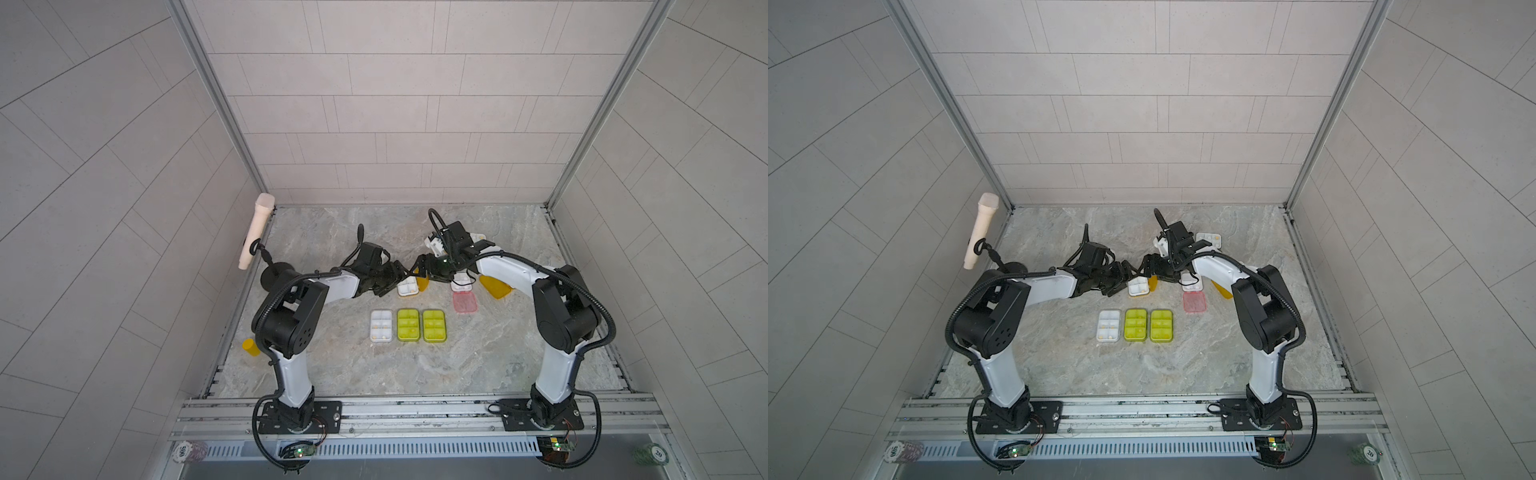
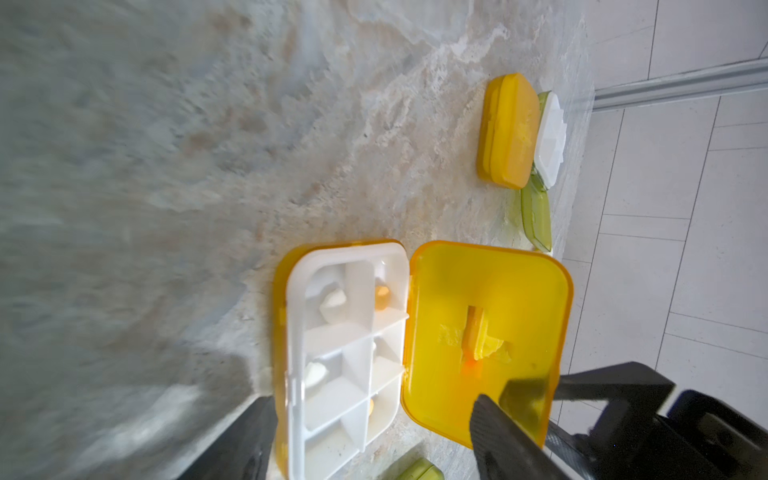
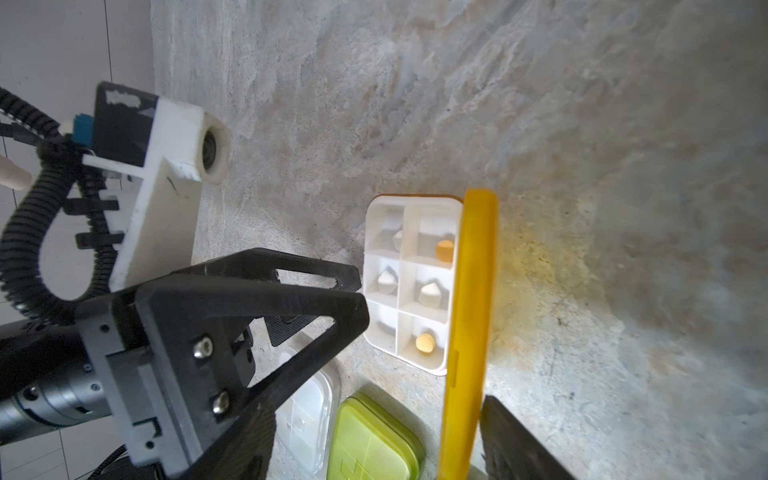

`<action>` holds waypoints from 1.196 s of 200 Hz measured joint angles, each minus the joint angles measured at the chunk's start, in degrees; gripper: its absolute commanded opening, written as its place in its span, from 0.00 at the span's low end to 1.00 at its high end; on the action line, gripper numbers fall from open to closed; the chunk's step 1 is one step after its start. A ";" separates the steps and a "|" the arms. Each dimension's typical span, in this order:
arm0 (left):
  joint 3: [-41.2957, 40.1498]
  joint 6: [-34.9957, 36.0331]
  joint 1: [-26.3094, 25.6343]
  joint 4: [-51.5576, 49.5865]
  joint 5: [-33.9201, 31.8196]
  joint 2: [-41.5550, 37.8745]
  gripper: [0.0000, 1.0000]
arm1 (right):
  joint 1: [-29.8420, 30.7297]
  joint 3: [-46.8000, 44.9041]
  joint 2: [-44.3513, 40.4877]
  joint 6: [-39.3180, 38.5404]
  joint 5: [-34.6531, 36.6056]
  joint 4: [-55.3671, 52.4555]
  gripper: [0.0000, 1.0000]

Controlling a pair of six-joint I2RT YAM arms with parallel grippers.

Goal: Close pillboxes
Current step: Close the lid on the pillbox.

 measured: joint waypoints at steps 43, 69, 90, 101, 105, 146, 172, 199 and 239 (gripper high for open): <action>-0.48 0.66 3.43 -3.08 -3.15 -4.63 0.79 | 1.57 1.70 0.00 0.07 0.13 -0.48 0.79; -0.46 1.09 5.62 -4.22 -4.26 -7.32 0.79 | 2.58 3.08 0.09 0.24 0.20 -0.92 0.79; -0.46 1.11 7.08 -4.61 -4.76 -8.76 0.79 | 3.37 4.50 0.57 0.44 0.24 -1.36 0.79; -0.46 1.09 7.61 -4.79 -4.87 -9.25 0.79 | 3.72 5.38 1.36 0.55 0.28 -1.42 0.79; -0.46 1.09 7.78 -4.81 -4.87 -9.38 0.79 | 3.82 5.68 1.70 0.61 0.33 -1.46 0.78; -0.46 0.96 8.07 -4.79 -4.52 -9.53 0.79 | 4.44 7.28 4.70 1.31 0.74 -2.27 0.78; -0.48 0.42 8.17 -4.68 -4.17 -9.53 0.79 | 4.63 8.68 5.92 1.40 1.25 -2.97 0.78; -0.52 -0.07 8.31 -3.91 -3.65 -9.53 0.79 | 5.01 10.23 6.91 1.29 2.62 -4.46 0.78; -1.09 -0.68 8.41 -3.19 -3.39 -10.08 0.79 | 5.53 14.91 9.44 -1.09 11.21 -11.02 0.78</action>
